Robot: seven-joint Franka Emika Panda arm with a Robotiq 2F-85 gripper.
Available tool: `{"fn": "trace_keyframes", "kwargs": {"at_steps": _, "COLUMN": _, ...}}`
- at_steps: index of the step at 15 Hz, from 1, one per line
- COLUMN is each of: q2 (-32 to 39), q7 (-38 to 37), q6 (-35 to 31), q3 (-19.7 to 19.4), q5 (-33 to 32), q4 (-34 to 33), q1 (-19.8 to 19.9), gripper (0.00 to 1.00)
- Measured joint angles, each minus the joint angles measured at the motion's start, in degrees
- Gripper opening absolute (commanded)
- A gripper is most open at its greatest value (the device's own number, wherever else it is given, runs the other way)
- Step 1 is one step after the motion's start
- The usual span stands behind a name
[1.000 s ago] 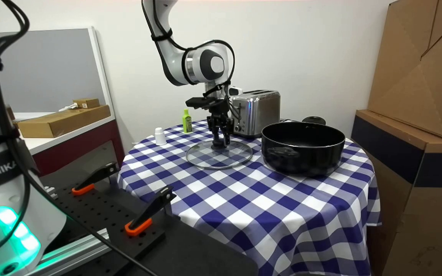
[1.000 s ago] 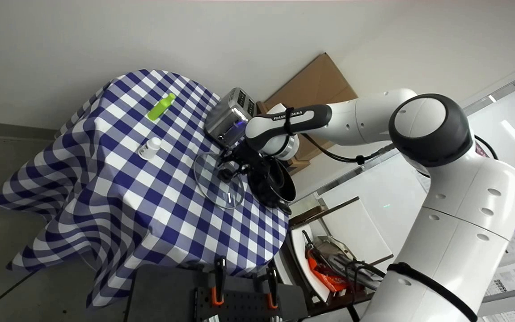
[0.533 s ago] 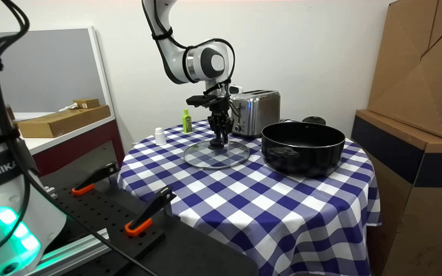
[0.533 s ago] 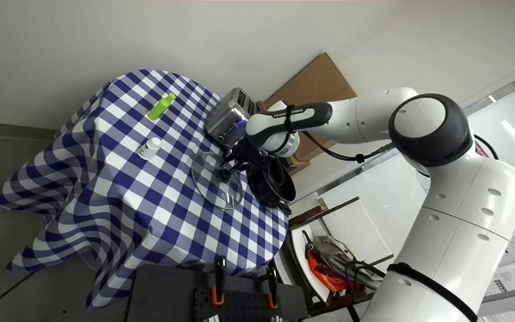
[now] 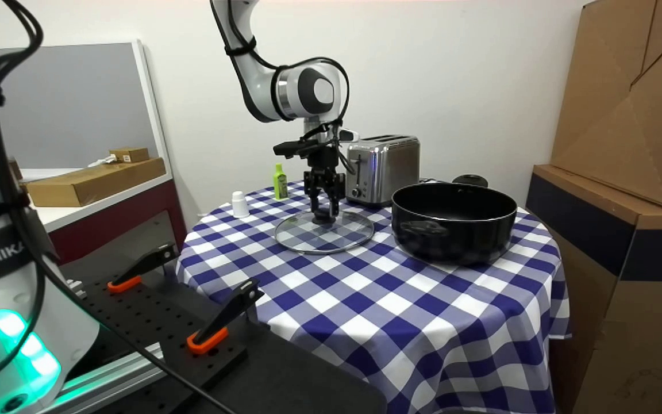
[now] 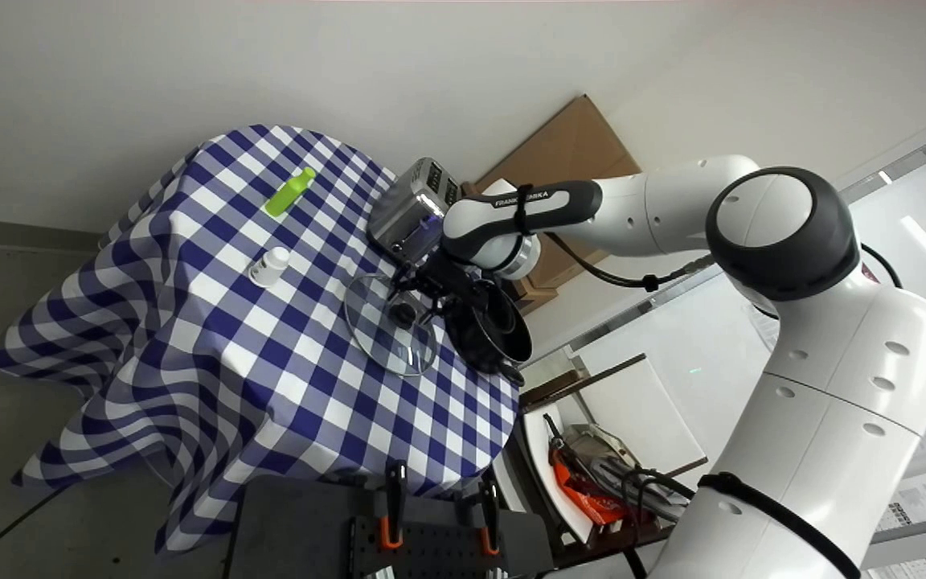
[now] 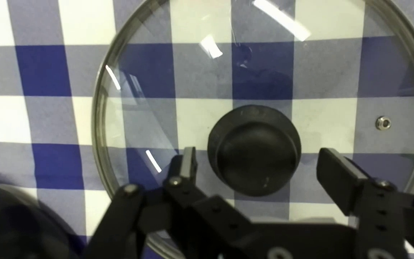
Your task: Put the lid on the pot
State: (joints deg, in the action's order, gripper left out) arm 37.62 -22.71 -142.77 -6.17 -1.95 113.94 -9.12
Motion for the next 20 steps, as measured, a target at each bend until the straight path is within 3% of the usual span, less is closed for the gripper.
{"fn": "trace_keyframes", "kwargs": {"at_steps": 4, "q2": -0.8, "q7": 0.0, "q6": 0.6, "q3": 0.1, "q5": 0.0, "q4": 0.0, "q1": 0.0, "gripper": 0.24}}
{"fn": "trace_keyframes", "kwargs": {"at_steps": 13, "q2": -1.8, "q7": 0.1, "q6": 1.6, "q3": 0.6, "q5": 0.0, "q4": 0.1, "q1": 0.0, "gripper": 0.24}}
{"fn": "trace_keyframes", "kwargs": {"at_steps": 20, "q2": -14.3, "q7": 6.4, "q6": 15.9, "q3": 1.5, "q5": -0.2, "q4": 1.9, "q1": 1.4, "gripper": 0.24}}
